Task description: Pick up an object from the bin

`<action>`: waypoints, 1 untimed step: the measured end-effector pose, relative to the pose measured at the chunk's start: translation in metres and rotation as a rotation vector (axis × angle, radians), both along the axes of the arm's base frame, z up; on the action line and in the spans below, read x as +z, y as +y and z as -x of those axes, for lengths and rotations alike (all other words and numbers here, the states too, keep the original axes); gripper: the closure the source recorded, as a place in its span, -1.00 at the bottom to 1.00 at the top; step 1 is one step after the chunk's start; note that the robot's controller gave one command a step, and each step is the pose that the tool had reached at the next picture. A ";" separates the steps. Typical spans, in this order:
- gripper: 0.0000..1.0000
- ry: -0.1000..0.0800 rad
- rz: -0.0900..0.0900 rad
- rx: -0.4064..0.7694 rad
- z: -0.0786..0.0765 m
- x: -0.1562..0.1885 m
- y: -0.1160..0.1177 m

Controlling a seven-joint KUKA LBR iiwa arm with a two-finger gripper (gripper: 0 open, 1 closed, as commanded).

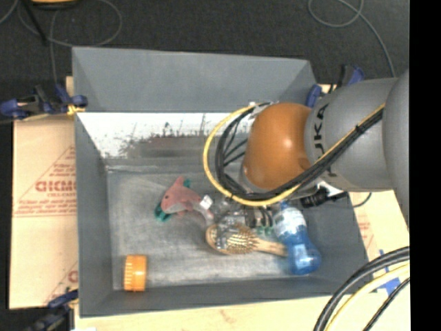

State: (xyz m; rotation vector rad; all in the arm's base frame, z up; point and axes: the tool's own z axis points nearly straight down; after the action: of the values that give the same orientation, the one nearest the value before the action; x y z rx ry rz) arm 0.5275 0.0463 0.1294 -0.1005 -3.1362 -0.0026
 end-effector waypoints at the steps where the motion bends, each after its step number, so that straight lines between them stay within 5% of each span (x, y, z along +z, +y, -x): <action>1: 1.00 -0.011 0.000 -0.037 0.003 0.032 -0.015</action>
Offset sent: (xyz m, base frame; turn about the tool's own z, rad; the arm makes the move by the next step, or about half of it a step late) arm 0.0100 -0.0111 0.1281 0.0115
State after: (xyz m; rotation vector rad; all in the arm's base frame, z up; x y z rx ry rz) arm 0.5246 0.0315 0.1612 -0.1587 -3.1445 -0.0038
